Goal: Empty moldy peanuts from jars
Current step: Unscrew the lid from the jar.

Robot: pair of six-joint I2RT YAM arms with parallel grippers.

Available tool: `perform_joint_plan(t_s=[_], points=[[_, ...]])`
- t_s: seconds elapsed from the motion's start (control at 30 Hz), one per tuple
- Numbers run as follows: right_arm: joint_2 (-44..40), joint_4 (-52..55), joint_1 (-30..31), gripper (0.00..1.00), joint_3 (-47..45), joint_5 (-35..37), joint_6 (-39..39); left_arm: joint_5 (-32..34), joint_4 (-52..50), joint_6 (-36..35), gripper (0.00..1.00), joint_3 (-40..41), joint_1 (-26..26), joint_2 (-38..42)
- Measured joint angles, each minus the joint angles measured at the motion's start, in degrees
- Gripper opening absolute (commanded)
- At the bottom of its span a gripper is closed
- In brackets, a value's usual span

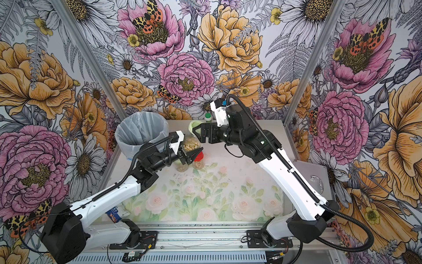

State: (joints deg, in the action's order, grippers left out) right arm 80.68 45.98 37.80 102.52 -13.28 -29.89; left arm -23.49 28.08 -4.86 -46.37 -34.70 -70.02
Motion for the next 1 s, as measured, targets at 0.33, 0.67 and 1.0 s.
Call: perform_joint_plan(t_s=[0.33, 0.67, 1.0], points=[[-0.2, 0.0, 0.0, 0.94, -1.6, 0.0, 0.0, 0.0, 0.0, 0.0, 0.21, 0.0, 0.0, 0.0], [-0.3, 0.0, 0.0, 0.95, -0.7, -2.0, 0.0, 0.0, 0.0, 0.0, 0.20, 0.0, 0.0, 0.0], [1.6, -0.6, 0.0, 0.97, 3.9, -3.3, 0.0, 0.0, 0.1, 0.0, 0.20, 0.0, 0.0, 0.0]])
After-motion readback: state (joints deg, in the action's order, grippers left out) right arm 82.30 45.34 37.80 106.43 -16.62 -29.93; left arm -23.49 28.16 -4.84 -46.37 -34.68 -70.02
